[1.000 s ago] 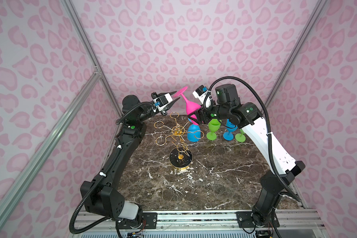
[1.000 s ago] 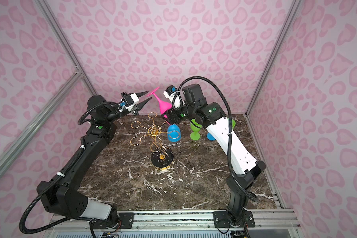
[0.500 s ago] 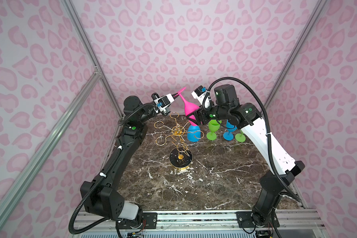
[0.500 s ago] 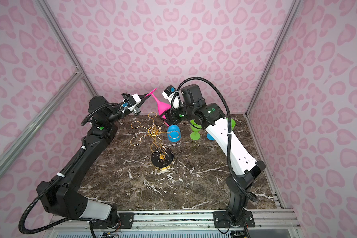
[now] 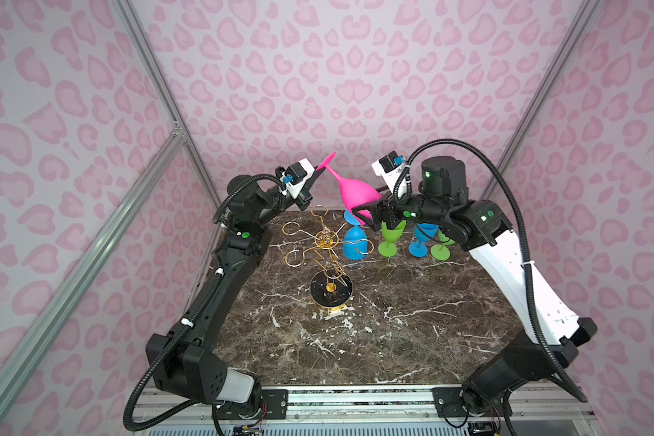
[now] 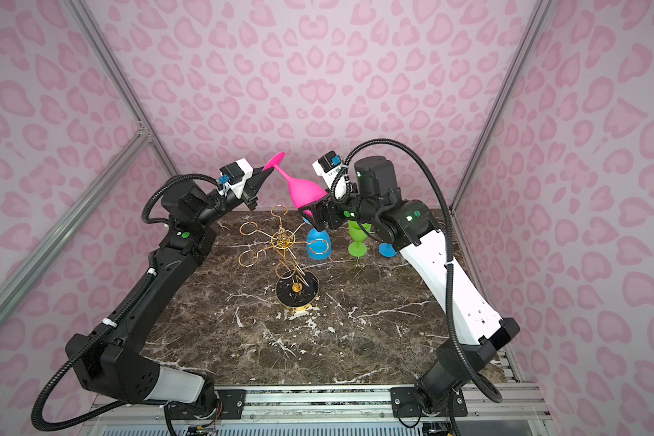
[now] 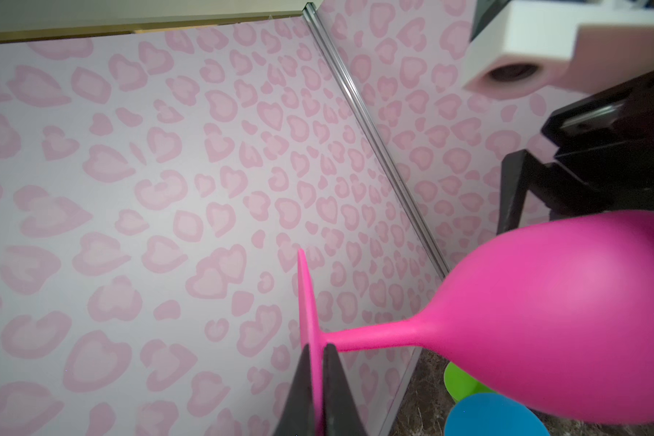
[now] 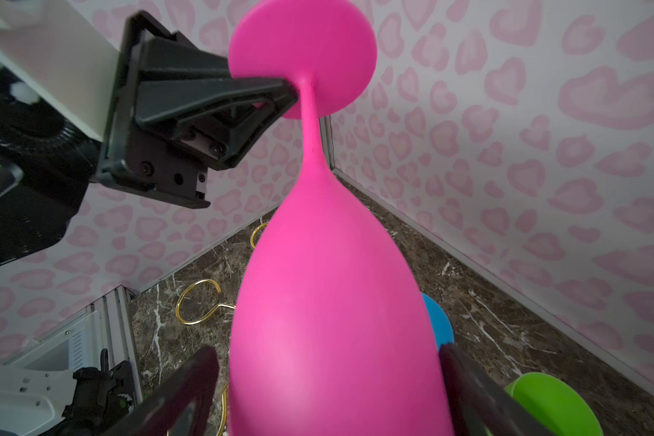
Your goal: Take the wine glass off the wine glass rack
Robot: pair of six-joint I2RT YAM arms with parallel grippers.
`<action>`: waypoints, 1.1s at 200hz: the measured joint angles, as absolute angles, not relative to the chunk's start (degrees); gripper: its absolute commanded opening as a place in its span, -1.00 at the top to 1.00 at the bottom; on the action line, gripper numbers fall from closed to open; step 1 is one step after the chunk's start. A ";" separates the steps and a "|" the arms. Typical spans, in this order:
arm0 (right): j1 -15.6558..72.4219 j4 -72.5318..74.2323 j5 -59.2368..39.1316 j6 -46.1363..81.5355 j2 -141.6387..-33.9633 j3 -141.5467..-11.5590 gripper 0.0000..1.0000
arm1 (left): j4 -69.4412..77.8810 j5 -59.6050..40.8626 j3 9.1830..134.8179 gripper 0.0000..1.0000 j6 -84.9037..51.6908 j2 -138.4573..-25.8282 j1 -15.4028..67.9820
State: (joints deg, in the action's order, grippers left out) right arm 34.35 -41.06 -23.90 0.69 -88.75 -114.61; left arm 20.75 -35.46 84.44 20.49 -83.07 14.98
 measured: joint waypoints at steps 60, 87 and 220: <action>25.82 -27.33 -27.27 6.09 -71.37 -94.50 -0.70 | 20.73 -30.06 85.10 0.93 5.08 -83.37 11.40; 24.18 -22.52 -30.24 8.56 -69.23 -90.19 -0.47 | 20.69 -30.48 85.10 0.93 -1.56 -83.77 10.72; 23.55 -6.39 -37.95 19.11 -80.97 -92.82 -0.05 | 21.06 -34.11 83.37 0.93 -11.35 -82.96 10.50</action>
State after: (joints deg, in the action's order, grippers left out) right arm 23.55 -6.39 -37.95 19.11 -80.97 -92.82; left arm 21.06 -34.11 83.37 -11.35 -82.96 10.50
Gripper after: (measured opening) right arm 0.534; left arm 0.065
